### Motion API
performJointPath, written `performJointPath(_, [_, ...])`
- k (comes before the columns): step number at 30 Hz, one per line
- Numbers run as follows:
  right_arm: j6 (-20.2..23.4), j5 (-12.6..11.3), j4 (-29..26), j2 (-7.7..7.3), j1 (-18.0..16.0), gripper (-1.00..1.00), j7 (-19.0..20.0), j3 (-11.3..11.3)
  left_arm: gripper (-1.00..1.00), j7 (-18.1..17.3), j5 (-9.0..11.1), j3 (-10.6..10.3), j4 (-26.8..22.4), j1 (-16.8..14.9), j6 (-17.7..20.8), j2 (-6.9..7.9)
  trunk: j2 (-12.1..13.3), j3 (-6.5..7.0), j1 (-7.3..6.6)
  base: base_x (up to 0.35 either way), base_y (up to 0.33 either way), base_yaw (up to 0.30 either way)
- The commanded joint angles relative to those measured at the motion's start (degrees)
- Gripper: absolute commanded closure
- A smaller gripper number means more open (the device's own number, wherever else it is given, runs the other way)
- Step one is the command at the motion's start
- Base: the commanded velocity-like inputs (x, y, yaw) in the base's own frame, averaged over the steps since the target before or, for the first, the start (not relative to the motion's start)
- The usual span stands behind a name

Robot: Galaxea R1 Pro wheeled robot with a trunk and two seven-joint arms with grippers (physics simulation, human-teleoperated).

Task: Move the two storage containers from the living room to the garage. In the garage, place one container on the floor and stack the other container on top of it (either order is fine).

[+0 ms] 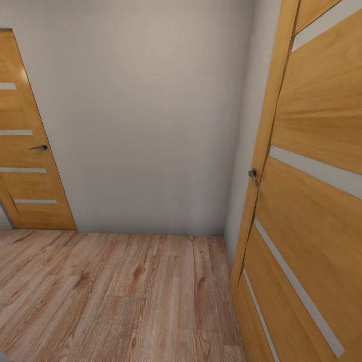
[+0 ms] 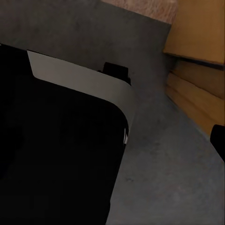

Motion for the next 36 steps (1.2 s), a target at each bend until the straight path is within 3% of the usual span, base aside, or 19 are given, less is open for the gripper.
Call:
performJointPath(1, [-0.01,-0.62,0.07,-0.01,-0.06,-1.00,0.24,0.48,-1.00,0.01,0.16,0.06,-0.02,0.00,-0.13,-0.01,-0.03,-0.05,0.00,0.000,0.000,0.172])
performJointPath(29, [-0.15,-0.17,-0.02,0.05,-0.06,-1.00,0.30,0.83,-1.00,0.03,0.07,0.08,-0.02,0.00,-0.13,-0.02,-0.03,-0.05,0.00,0.001,0.000,0.014])
performJointPath(36, [-0.16,-0.24,-0.02,-0.01,-0.06,-1.00,0.24,0.79,-1.00,0.00,0.09,0.09,0.00,0.00,-0.13,-0.02,-0.03,-0.05,0.00,0.247,0.000,0.000])
